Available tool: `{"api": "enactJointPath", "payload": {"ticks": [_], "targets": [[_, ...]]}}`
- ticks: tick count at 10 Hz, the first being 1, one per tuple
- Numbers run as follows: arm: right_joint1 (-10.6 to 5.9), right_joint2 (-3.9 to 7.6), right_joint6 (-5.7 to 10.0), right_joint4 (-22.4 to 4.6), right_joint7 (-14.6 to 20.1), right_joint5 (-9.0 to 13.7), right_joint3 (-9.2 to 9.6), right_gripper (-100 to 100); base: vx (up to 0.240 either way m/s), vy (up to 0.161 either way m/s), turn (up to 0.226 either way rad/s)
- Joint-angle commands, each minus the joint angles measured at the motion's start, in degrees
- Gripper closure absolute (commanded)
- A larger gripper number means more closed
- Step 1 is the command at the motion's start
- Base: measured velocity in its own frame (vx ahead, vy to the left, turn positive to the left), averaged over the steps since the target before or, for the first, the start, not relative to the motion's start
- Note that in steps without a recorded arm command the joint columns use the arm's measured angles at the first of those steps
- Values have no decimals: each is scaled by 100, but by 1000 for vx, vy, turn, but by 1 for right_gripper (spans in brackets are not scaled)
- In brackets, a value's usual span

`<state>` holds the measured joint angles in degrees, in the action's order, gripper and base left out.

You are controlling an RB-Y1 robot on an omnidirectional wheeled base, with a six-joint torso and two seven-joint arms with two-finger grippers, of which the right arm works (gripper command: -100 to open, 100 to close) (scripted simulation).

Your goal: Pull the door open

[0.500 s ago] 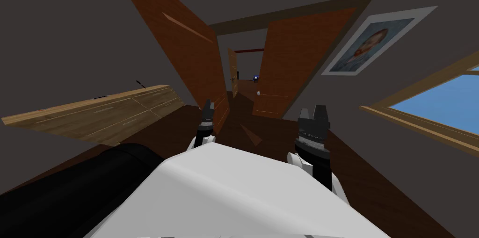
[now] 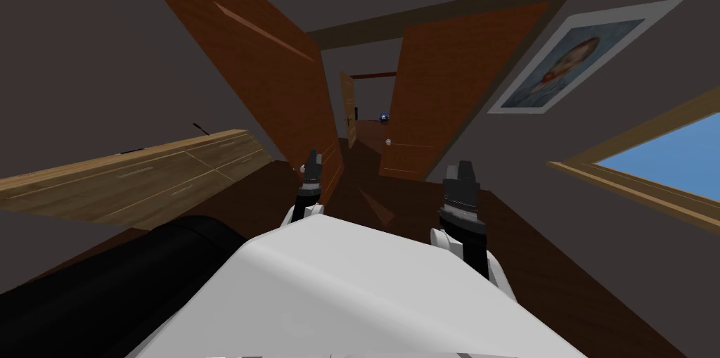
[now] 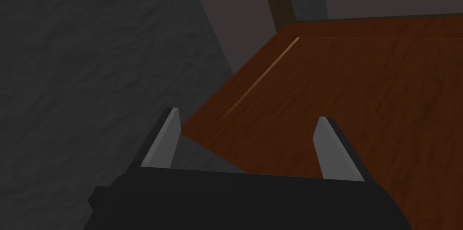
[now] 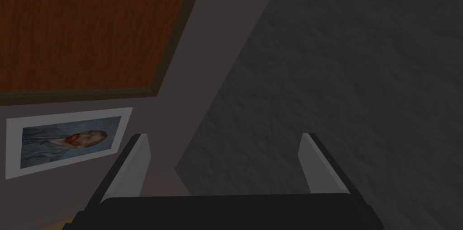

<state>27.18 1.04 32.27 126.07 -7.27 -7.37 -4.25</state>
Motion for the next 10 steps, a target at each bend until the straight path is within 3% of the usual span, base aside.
{"api": "enactJointPath", "payload": {"ticks": [1,4,8,10], "targets": [[-25,46,69,-194,-157,-71,-9,-100,188,77,-35],[-141,127,167,-585,-428,-195,-48,-100,198,27,-33],[-246,191,256,-938,-673,-308,-83,-100,96,18,-22],[-334,236,331,-1238,-881,-404,-112,-100,133,31,-38]]}}
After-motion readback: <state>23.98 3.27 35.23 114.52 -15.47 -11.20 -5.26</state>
